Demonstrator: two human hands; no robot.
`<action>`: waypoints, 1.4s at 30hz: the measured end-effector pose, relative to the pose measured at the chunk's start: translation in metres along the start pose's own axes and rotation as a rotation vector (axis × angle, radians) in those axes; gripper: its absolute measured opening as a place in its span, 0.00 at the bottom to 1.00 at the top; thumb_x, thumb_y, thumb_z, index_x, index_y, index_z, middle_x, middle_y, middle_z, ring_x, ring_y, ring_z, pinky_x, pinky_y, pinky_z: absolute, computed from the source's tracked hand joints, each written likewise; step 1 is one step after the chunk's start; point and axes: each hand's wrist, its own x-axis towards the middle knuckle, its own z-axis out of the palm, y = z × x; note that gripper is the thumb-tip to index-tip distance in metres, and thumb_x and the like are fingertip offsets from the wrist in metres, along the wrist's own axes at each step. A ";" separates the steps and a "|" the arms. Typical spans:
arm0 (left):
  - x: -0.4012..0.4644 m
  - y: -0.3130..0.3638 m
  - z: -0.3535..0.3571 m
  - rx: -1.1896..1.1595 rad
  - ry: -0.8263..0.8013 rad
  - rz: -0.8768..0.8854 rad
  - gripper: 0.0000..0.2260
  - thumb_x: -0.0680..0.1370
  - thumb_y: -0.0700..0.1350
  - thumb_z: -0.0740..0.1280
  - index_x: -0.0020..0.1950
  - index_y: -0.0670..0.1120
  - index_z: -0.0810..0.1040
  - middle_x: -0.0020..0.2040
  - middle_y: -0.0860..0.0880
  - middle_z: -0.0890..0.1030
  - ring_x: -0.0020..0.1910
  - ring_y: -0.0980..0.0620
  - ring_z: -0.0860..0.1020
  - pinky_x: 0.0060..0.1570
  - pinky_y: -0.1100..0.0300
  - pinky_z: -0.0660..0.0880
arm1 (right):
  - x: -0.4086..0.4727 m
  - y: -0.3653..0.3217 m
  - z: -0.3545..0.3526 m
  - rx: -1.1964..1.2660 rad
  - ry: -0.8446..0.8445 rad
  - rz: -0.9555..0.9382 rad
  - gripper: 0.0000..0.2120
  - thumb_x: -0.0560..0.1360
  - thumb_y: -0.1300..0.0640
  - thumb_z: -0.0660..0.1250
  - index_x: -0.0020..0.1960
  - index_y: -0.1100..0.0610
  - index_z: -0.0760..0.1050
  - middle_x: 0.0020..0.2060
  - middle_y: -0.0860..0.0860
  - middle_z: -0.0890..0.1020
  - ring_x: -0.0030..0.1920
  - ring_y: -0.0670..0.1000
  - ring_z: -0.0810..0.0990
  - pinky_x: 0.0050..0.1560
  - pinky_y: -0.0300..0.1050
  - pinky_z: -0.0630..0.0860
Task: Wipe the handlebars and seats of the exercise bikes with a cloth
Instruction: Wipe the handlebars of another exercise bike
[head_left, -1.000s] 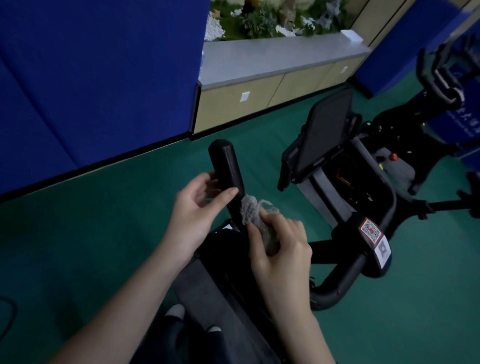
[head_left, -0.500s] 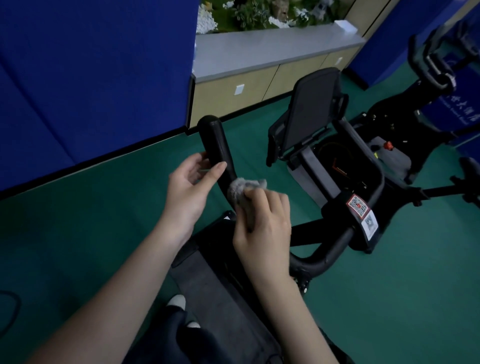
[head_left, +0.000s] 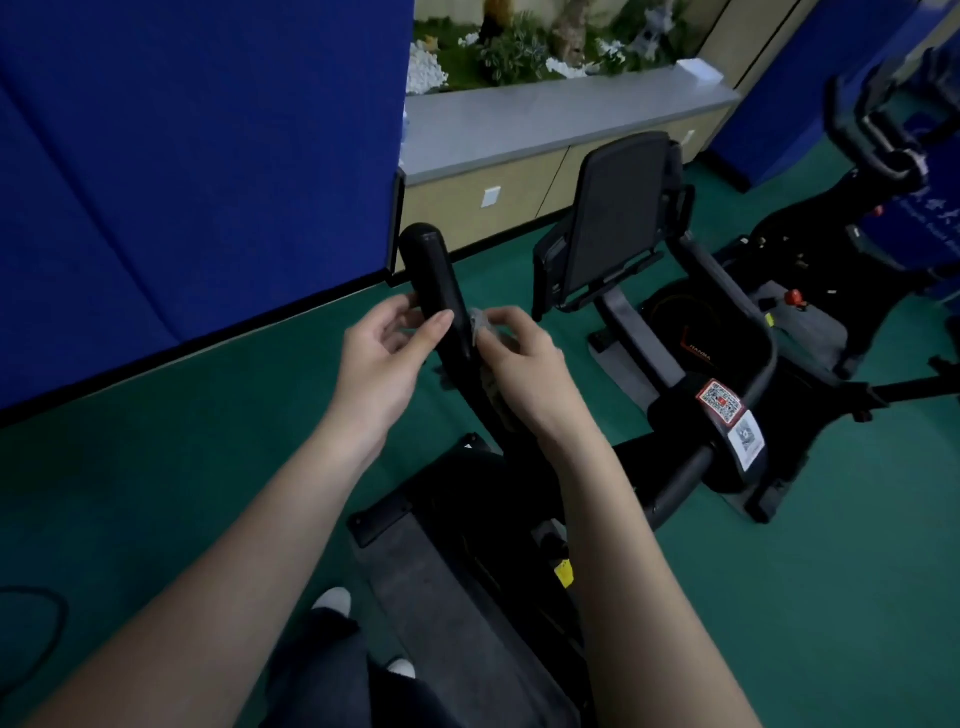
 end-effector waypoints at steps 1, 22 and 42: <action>0.001 0.000 -0.001 0.001 -0.004 0.000 0.06 0.75 0.43 0.70 0.51 0.51 0.78 0.41 0.61 0.83 0.42 0.66 0.80 0.40 0.73 0.73 | 0.001 0.002 -0.003 0.073 -0.039 0.018 0.08 0.78 0.49 0.61 0.54 0.49 0.75 0.43 0.53 0.85 0.47 0.56 0.84 0.54 0.57 0.79; 0.034 0.045 -0.022 1.206 -0.735 1.133 0.12 0.77 0.50 0.61 0.55 0.46 0.80 0.52 0.50 0.80 0.59 0.49 0.76 0.70 0.50 0.56 | -0.046 -0.002 0.016 -0.350 0.413 0.173 0.06 0.77 0.47 0.63 0.52 0.48 0.72 0.42 0.46 0.75 0.46 0.51 0.73 0.48 0.46 0.70; 0.070 0.044 -0.024 1.277 -0.923 1.254 0.15 0.77 0.49 0.56 0.47 0.44 0.81 0.44 0.49 0.80 0.49 0.45 0.77 0.62 0.52 0.58 | -0.026 -0.021 0.147 -0.100 1.562 0.138 0.09 0.71 0.67 0.69 0.50 0.67 0.75 0.47 0.58 0.76 0.50 0.50 0.74 0.56 0.36 0.70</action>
